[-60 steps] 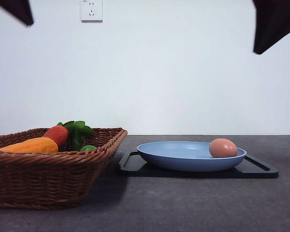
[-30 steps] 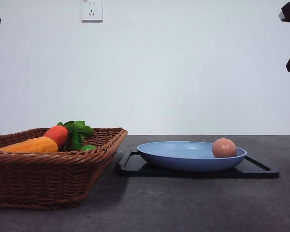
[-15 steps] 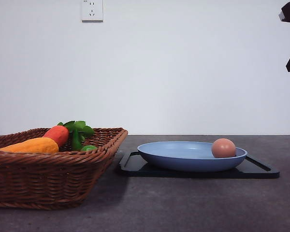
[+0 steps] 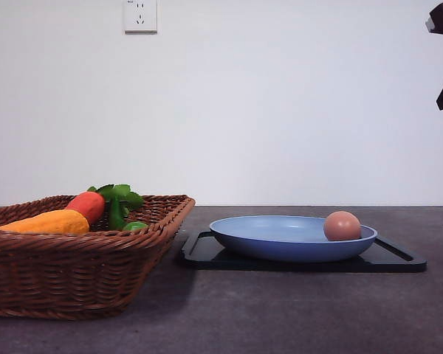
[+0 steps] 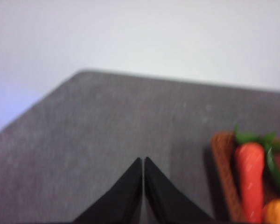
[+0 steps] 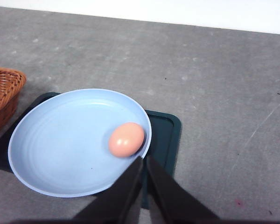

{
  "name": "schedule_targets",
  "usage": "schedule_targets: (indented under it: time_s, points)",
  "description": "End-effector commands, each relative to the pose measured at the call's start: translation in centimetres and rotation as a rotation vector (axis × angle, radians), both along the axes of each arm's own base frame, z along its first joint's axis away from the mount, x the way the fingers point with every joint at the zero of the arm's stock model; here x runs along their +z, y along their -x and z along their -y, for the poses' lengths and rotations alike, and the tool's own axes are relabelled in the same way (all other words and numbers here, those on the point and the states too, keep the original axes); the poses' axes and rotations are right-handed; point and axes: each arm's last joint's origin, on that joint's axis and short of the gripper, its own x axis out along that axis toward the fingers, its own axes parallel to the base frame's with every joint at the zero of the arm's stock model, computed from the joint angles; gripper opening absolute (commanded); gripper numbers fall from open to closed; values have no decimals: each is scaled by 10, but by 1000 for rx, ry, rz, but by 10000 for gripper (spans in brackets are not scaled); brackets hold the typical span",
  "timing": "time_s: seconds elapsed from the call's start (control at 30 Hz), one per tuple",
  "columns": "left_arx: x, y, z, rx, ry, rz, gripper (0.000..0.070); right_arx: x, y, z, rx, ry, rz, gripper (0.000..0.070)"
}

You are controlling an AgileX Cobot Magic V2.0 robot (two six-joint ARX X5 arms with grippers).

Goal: Transfer egg from basket to plate and serve

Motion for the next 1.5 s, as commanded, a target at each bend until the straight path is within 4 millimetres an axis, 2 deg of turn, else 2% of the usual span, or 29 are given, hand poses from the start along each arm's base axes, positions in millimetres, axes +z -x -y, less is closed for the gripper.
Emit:
schedule_targets:
  time_s: [0.0,0.17,0.43,1.3,1.47]
  points:
    - [-7,-2,0,6,-14,-15,0,2,0,-2,2,-13,7,0]
    - [-31,-8,0,8,0,-82,0,2,0,-2,2,-13,7,0]
    - [-52,-13,0,9,4,-114,0,2,0,-2,2,-13,7,0]
    - [-52,-14,0,8,4,-99,0,3,0,-1,-2,-2,16,0]
    - [-52,-14,0,8,4,-99,0,16,14,17,-108,12,143,0]
